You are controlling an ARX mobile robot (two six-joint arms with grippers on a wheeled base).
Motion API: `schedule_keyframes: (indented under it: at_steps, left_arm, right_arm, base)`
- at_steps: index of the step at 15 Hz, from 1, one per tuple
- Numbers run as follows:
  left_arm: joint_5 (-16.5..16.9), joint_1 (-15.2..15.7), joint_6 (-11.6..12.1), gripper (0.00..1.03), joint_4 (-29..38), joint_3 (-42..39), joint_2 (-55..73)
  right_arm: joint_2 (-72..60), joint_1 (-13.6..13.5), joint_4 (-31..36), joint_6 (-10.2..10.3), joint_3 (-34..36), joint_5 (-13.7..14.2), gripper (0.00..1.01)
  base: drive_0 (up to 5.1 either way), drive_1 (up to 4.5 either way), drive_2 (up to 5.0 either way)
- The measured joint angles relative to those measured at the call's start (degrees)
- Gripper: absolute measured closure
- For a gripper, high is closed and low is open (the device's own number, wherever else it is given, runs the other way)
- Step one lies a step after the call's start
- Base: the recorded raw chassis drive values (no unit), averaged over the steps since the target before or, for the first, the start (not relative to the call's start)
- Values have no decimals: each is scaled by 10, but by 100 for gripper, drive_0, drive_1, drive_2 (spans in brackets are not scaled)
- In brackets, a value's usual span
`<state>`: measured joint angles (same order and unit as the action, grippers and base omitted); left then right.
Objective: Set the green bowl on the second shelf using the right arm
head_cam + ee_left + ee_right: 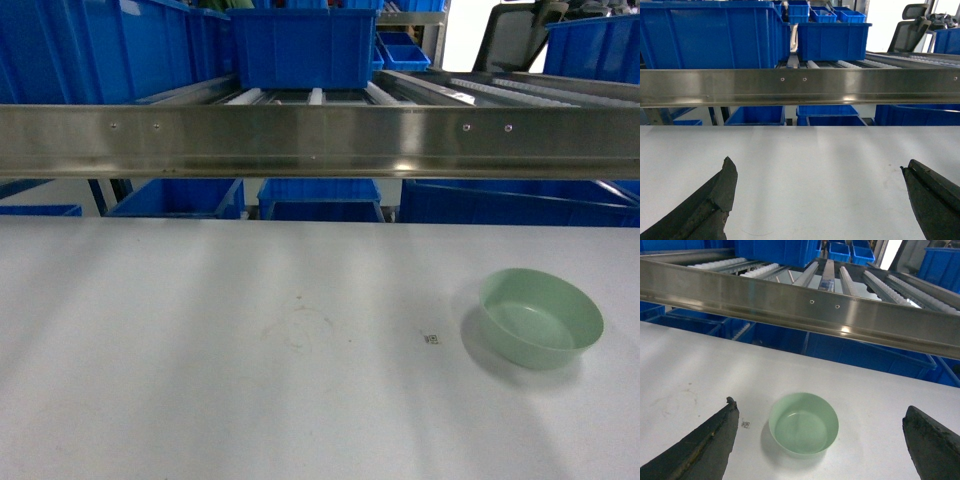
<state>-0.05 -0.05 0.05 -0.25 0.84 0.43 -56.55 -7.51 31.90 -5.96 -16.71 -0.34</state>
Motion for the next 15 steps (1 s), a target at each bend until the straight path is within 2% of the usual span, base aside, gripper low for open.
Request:
schedule_keyframes:
  at_steps: [1, 3, 8, 9, 12, 15]
  left_arm:
    - [0, 0, 0, 5, 0, 0, 0]
    - [0, 0, 0, 5, 0, 0, 0]
    - [0, 0, 0, 5, 0, 0, 0]
    - [0, 0, 0, 5, 0, 0, 0]
    - [0, 0, 0, 5, 0, 0, 0]
    - [0, 0, 0, 5, 0, 0, 0]
  right_arm:
    - [-50, 14, 9, -4, -27, -7, 3]
    - [-148, 36, -29, -30, -107, -30, 3]
    - [-236, 45, -111, -46, -179, -61, 3]
    - [-269, 46, -139, -56, -209, -72, 3]
    - [-361, 59, -210, -87, -309, -77, 3]
    - [-427, 86, -252, -106, -334, -72, 3]
  base:
    - [0, 0, 0]
    - [0, 0, 0]
    - [0, 0, 0]
    - [0, 0, 0]
    - [0, 0, 0]
    - [0, 0, 0]
